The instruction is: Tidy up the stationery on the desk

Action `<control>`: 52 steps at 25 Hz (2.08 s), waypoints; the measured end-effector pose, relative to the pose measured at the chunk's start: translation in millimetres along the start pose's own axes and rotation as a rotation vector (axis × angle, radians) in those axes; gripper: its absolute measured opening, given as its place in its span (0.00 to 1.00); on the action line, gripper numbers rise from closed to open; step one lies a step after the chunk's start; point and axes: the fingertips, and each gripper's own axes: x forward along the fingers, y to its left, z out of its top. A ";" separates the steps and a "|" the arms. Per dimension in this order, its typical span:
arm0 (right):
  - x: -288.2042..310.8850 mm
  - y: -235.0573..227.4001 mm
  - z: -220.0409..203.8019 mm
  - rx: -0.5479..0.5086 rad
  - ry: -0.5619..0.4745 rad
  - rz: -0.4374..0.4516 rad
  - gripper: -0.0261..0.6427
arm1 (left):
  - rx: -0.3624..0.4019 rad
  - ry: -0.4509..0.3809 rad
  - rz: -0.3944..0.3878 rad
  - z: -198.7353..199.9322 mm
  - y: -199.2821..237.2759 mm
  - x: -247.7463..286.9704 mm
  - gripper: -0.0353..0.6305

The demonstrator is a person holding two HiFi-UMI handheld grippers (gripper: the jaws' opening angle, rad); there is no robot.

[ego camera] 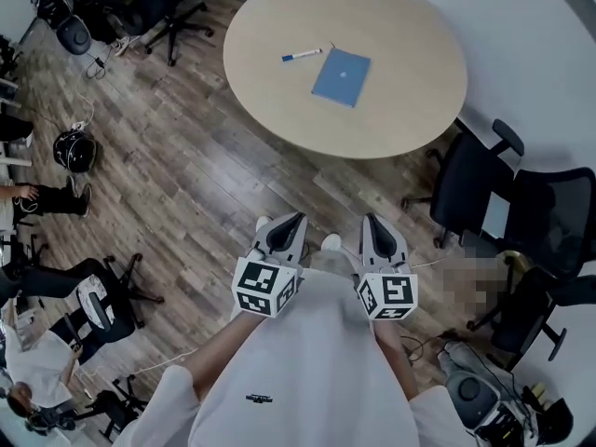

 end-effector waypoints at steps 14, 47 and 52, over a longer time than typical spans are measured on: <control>2.9 -64.2 2.4 0.047 -0.010 0.044 0.09 | -0.033 0.011 0.100 -4.0 -35.5 42.4 0.09; 357.7 -149.1 101.6 0.073 0.181 -0.071 0.09 | -0.061 0.183 -0.092 160.4 182.3 340.6 0.09; 396.1 -162.7 73.0 0.095 0.207 -0.016 0.09 | -0.072 0.205 -0.022 140.1 207.4 374.3 0.09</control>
